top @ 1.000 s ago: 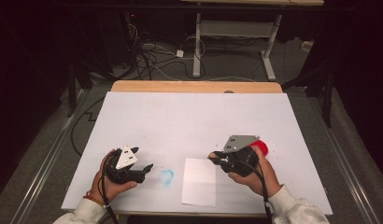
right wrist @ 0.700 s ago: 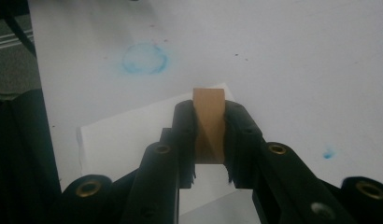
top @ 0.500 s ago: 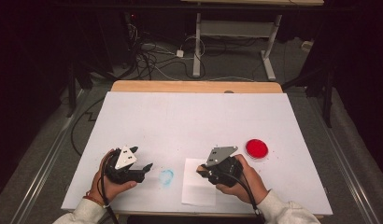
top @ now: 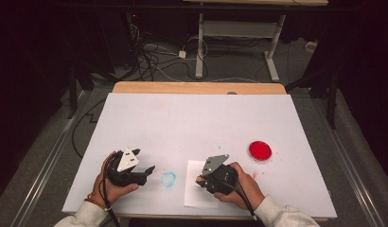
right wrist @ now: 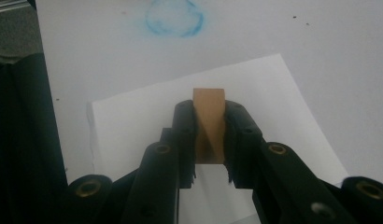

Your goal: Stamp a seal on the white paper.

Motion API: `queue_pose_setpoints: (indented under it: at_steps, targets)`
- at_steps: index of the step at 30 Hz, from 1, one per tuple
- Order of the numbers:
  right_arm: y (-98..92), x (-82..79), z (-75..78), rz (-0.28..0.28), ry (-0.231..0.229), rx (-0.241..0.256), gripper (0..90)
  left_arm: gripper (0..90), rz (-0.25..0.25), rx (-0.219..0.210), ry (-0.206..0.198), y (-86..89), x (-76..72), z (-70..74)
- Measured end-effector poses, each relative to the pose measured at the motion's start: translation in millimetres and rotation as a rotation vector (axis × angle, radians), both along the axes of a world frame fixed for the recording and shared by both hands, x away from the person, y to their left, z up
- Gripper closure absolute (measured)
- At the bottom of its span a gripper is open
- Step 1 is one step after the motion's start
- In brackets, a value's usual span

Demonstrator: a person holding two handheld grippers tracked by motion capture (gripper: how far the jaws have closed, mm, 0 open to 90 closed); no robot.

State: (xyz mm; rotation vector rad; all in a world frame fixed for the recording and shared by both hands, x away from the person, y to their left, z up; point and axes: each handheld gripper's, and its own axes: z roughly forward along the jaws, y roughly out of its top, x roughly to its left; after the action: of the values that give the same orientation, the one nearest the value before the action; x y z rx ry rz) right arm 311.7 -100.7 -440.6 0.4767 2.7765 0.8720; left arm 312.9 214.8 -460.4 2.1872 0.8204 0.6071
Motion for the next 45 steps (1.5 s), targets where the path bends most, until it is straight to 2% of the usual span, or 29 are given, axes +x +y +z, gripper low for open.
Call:
queue_pose_setpoints:
  at_steps: [8,10,15,19,35,45]
  targets:
    - [3.9,2.9,-16.5,0.005,0.014,-0.045,76.0,20.9,-0.003,0.0,-0.001,-0.6,-0.5,0.0]
    - [3.7,3.6,-16.4,0.001,0.025,-0.047,76.1,20.9,-0.002,0.0,-0.001,-0.1,-0.5,-0.2]
    - [5.6,1.0,-17.9,-0.012,0.011,-0.057,76.2,21.0,-0.004,0.0,-0.001,-0.3,-0.9,0.2]
    - [4.3,3.2,-18.9,-0.009,0.023,-0.044,76.2,20.9,-0.007,0.005,0.001,-0.9,-0.9,-0.2]
    - [4.5,2.5,-19.2,0.001,0.012,-0.052,76.3,20.9,-0.011,0.01,0.002,-1.7,-1.2,-0.8]
    - [4.5,3.5,-19.4,0.001,0.023,-0.048,76.2,21.0,-0.013,0.016,0.007,-2.5,-0.9,-1.7]
